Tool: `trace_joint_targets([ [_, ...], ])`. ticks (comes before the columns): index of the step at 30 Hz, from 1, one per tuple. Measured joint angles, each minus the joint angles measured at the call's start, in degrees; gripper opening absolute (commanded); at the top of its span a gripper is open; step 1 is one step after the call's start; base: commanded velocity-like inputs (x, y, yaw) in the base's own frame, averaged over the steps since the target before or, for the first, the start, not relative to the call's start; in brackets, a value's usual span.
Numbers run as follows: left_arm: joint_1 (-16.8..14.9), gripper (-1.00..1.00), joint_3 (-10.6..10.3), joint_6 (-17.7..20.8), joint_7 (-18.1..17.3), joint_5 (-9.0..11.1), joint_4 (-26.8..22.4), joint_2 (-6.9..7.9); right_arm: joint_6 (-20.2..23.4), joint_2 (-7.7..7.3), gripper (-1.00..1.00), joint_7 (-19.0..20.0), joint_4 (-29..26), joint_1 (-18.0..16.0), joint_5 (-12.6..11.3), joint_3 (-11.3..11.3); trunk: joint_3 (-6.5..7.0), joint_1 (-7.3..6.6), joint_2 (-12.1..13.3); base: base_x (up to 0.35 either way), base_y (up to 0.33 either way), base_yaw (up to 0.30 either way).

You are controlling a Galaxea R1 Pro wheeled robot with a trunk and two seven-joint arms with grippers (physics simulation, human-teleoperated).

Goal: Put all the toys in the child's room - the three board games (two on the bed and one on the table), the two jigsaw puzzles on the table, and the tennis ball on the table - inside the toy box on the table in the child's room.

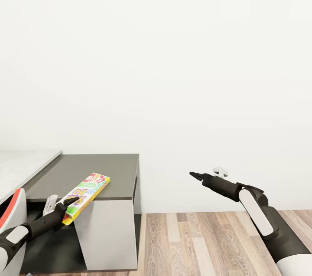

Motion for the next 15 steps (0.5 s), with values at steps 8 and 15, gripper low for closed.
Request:
trace_joint_targets([
  [8,0.01,1.0,0.0,0.0,0.0,0.01,0.0,-0.01,0.04,0.0,1.0,-0.01,-0.01,0.0,0.0,0.0,0.0,0.0,0.0,0.0,0.012,0.0],
  [15,0.0,1.0,0.0,0.0,0.0,0.0,0.0,-0.01,0.04,0.0,1.0,-0.04,0.0,0.0,0.0,0.04,0.0,0.0,0.0,0.0,0.01,0.0],
])
